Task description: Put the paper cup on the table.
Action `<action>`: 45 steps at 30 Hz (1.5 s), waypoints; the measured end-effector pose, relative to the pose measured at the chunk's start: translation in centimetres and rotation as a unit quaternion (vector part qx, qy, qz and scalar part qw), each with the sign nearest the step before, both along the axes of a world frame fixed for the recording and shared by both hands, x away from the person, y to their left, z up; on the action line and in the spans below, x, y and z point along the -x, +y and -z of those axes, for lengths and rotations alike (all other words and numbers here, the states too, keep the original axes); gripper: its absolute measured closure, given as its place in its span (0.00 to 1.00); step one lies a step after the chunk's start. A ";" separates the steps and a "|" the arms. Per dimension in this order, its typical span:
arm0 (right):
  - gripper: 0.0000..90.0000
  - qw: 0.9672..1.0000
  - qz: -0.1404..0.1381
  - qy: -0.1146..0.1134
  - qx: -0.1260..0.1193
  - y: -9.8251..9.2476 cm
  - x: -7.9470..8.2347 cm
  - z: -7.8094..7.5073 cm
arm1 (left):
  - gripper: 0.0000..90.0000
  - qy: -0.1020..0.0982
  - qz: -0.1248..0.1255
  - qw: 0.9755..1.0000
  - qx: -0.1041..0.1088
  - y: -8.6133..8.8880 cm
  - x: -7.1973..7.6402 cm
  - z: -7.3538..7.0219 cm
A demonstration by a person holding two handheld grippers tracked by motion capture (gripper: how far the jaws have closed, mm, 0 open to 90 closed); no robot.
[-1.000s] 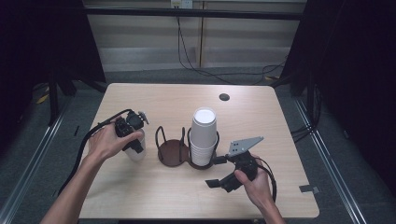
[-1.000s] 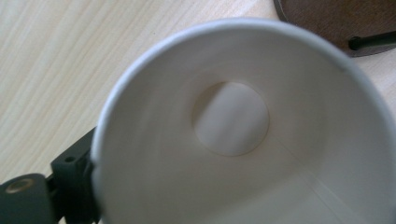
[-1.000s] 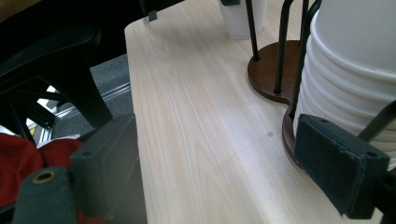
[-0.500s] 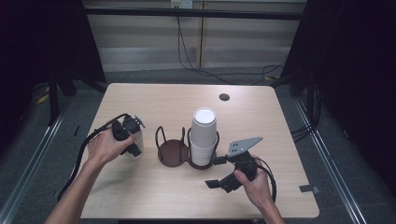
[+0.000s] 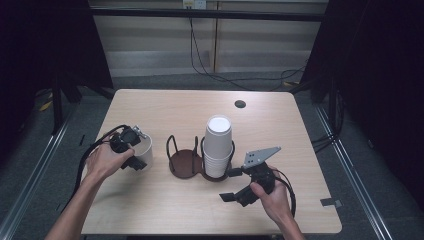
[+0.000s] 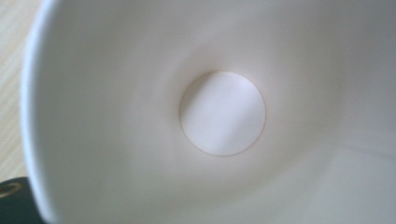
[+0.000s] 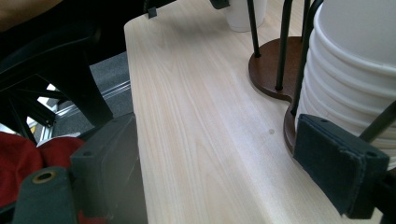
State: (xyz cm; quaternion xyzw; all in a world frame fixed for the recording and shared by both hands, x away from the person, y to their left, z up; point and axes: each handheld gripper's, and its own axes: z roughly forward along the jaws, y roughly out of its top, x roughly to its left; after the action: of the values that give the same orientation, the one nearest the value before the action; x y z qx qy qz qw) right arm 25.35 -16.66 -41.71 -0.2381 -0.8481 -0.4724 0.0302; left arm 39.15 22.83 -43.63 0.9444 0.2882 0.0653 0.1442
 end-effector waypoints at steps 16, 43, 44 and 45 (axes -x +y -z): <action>0.16 1.000 0.002 0.000 -0.003 -0.2 0.1 -0.1 | 0.17 -0.021 -0.005 0.998 0.063 2.2 1.9 0.5; 0.16 1.000 0.016 -0.008 -0.010 -0.6 0.2 -0.4 | 0.19 -0.064 -0.037 0.974 0.214 4.1 8.6 0.3; 0.16 1.000 0.017 -0.008 -0.009 -0.6 0.2 -0.4 | 0.19 -0.069 -0.035 0.972 0.220 4.0 8.9 0.2; 0.16 1.000 0.018 -0.009 -0.010 -0.6 0.3 -0.4 | 0.20 -0.078 -0.037 0.971 0.225 4.0 9.2 0.1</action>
State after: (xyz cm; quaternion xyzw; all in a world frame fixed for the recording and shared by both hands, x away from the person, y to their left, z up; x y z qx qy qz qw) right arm 25.07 -17.23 -41.35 -0.2486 -0.8393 -0.4832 0.0170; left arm 29.90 26.82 -43.78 0.8685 0.3180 0.0775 0.3722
